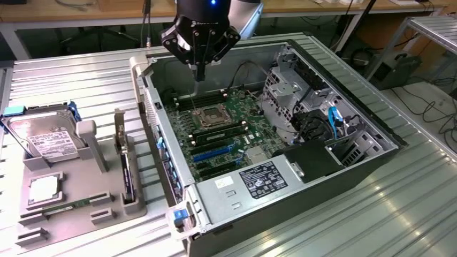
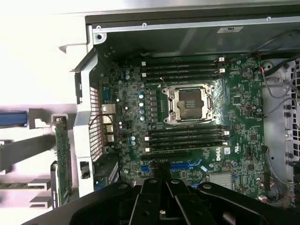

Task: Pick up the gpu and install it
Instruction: 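Reach for the gpu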

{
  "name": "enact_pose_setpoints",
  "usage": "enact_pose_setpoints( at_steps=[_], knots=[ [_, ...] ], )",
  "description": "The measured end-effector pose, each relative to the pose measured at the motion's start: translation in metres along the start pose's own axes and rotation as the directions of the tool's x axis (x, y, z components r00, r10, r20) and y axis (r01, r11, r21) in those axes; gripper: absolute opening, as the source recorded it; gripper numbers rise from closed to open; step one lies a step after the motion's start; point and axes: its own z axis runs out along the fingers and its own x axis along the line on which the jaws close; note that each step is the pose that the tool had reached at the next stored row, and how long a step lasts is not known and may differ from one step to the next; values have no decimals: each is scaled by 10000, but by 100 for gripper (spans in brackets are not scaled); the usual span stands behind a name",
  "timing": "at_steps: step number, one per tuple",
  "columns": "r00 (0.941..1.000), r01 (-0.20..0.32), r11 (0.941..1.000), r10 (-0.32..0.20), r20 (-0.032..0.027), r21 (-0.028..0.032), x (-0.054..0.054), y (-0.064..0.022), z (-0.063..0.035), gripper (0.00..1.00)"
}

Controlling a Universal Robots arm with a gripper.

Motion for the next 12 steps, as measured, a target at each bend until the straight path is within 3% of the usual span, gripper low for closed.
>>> enact_pose_setpoints(
  at_steps=[12],
  knots=[
    [10000, 0, 10000, 0, 1, -1, 82, -6, -2, 11]
  ],
)
